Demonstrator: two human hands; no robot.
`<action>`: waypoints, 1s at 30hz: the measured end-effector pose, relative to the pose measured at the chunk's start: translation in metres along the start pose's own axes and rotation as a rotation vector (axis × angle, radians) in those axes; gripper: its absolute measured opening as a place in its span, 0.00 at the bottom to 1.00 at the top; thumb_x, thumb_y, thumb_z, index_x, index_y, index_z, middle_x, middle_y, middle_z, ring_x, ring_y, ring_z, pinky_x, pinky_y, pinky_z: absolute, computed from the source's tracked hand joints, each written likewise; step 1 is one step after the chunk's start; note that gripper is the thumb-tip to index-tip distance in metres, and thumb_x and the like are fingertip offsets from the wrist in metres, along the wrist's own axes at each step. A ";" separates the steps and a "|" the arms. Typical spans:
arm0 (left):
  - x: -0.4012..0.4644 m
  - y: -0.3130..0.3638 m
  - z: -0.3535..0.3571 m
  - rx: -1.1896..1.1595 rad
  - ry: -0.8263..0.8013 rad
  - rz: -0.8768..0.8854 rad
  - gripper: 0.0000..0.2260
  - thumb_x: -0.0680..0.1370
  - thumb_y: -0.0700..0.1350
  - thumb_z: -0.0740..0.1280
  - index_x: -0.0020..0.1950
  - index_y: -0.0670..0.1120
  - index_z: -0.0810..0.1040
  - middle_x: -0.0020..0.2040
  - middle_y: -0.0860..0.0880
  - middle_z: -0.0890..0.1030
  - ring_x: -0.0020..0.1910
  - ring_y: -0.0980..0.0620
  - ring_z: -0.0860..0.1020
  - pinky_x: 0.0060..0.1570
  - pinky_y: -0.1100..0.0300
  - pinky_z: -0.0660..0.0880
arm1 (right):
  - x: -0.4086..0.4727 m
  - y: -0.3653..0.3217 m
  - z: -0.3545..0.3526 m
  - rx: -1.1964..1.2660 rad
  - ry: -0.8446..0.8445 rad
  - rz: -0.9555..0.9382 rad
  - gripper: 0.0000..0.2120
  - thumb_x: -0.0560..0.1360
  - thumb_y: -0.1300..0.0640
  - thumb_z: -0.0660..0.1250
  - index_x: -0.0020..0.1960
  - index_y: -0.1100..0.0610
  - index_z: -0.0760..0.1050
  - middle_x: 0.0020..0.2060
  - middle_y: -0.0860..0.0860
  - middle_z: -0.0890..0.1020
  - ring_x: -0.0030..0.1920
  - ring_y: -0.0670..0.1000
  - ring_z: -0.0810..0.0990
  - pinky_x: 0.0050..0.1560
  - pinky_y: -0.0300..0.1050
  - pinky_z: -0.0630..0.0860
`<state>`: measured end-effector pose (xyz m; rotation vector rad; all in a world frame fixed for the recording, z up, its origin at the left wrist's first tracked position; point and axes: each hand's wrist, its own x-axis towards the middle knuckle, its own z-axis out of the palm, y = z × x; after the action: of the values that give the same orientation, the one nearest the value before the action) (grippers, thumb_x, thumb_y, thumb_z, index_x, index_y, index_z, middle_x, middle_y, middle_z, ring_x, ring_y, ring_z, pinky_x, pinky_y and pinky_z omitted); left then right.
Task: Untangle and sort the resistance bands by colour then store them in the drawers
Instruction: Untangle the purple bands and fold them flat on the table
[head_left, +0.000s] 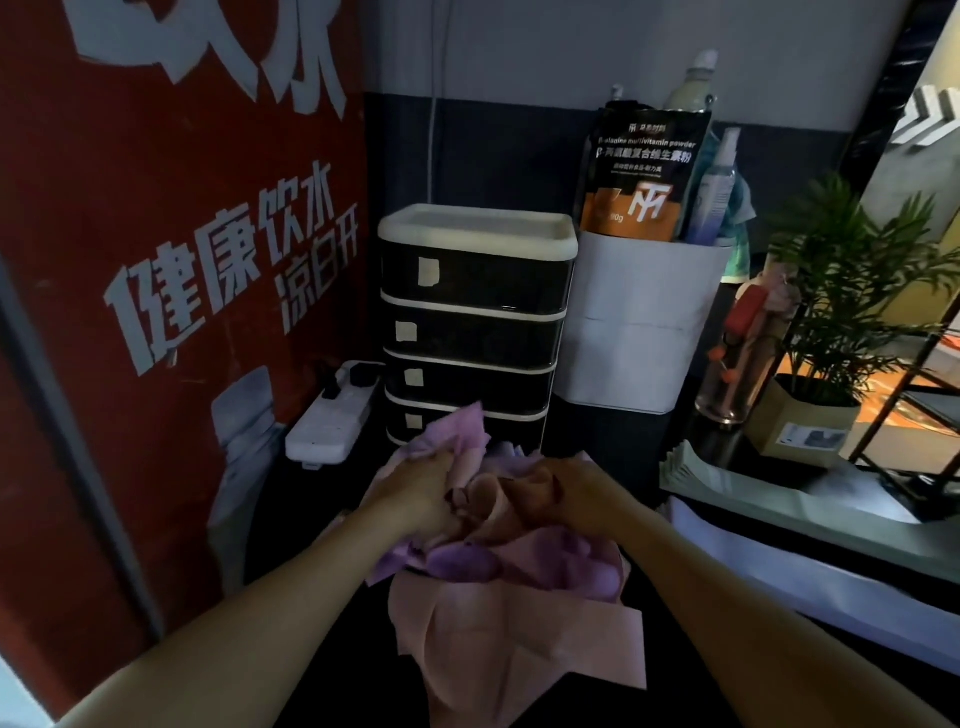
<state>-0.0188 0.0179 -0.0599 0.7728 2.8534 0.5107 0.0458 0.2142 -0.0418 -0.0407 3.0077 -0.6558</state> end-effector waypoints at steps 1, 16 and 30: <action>-0.001 0.001 0.000 0.020 -0.004 0.005 0.35 0.73 0.57 0.65 0.76 0.52 0.55 0.75 0.50 0.60 0.73 0.46 0.61 0.67 0.57 0.63 | -0.001 0.002 0.000 0.001 0.032 -0.016 0.08 0.76 0.55 0.66 0.54 0.54 0.78 0.46 0.46 0.79 0.46 0.44 0.77 0.49 0.34 0.67; 0.010 0.029 -0.091 -0.341 0.505 0.174 0.04 0.74 0.40 0.69 0.44 0.46 0.74 0.40 0.47 0.77 0.44 0.45 0.76 0.34 0.59 0.66 | -0.002 -0.025 -0.070 0.230 0.459 -0.018 0.16 0.72 0.59 0.69 0.28 0.55 0.69 0.23 0.47 0.69 0.27 0.44 0.66 0.26 0.33 0.63; -0.044 0.004 -0.053 -0.055 -0.262 0.346 0.27 0.63 0.69 0.67 0.57 0.57 0.78 0.53 0.51 0.72 0.54 0.52 0.74 0.58 0.55 0.74 | -0.043 -0.018 -0.029 -0.068 -0.205 -0.113 0.16 0.75 0.64 0.62 0.58 0.49 0.78 0.47 0.47 0.78 0.46 0.47 0.76 0.47 0.33 0.69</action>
<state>0.0092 -0.0170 -0.0071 1.2321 2.4664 0.4839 0.0873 0.2118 -0.0056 -0.2656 2.8440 -0.5225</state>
